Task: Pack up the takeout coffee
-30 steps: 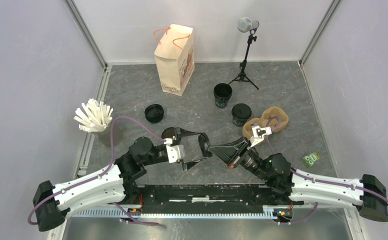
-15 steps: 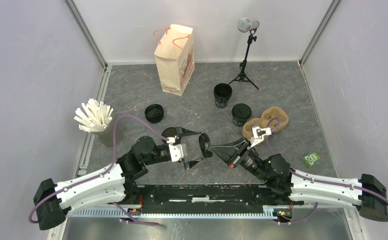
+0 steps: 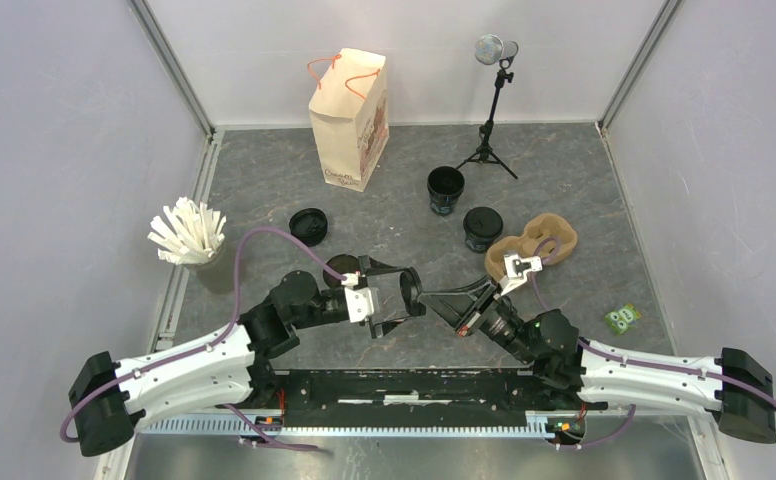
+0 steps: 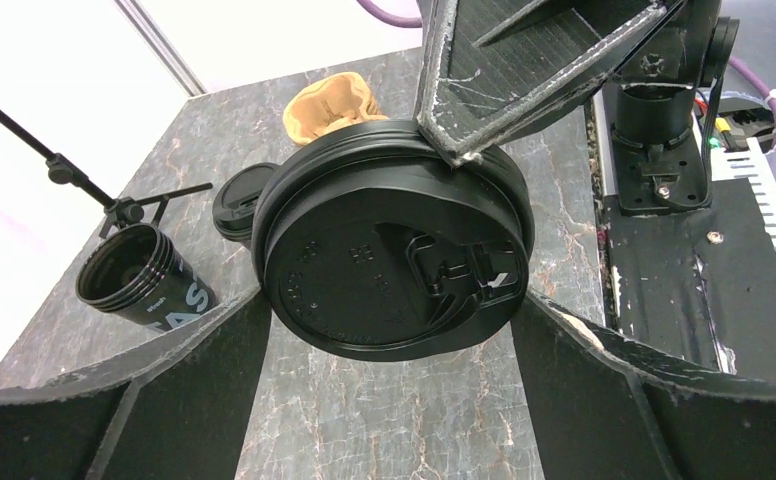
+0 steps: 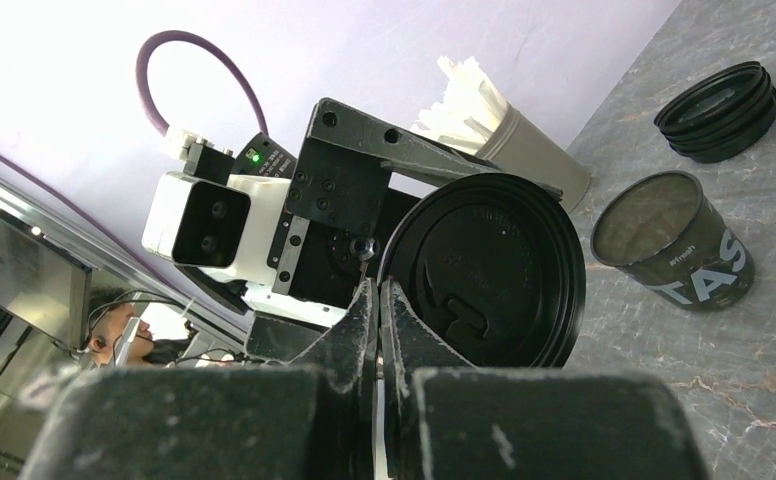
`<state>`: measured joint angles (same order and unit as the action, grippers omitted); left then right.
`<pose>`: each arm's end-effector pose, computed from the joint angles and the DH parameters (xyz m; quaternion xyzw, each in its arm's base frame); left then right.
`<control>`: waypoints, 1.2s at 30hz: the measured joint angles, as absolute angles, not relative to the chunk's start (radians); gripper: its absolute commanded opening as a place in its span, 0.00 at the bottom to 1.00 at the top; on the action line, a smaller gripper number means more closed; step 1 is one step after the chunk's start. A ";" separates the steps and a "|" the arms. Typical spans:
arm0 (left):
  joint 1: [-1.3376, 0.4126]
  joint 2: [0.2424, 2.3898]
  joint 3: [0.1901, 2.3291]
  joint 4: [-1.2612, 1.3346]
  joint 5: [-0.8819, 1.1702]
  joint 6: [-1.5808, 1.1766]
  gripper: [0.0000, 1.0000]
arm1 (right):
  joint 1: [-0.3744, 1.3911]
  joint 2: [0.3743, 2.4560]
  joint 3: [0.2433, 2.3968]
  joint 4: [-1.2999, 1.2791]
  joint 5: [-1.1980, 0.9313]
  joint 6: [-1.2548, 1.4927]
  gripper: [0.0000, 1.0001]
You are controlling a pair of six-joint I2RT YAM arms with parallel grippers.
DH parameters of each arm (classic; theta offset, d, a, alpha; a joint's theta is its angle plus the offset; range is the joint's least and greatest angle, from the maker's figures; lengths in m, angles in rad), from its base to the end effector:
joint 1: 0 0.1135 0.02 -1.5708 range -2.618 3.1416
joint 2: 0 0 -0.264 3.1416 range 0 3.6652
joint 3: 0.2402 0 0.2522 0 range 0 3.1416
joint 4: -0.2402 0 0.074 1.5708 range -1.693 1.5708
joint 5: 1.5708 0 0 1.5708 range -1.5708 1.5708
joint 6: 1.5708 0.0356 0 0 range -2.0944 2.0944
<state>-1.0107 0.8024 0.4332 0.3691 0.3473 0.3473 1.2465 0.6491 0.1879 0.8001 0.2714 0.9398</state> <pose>0.0929 -0.1709 0.2709 0.5325 0.4653 -0.3423 0.6187 0.0594 0.1466 0.2538 0.0217 0.5826 0.6823 0.4412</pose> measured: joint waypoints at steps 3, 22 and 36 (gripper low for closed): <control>-1.011 0.805 0.433 0.361 0.349 0.351 0.88 | 1.246 0.646 0.180 0.801 0.274 0.944 0.05; -1.012 0.776 0.514 0.149 0.233 0.352 0.82 | 1.248 0.550 0.165 0.698 0.345 0.924 0.68; -0.957 0.773 0.886 -0.504 -0.220 0.193 0.84 | 1.248 0.424 0.162 0.466 0.458 0.820 0.94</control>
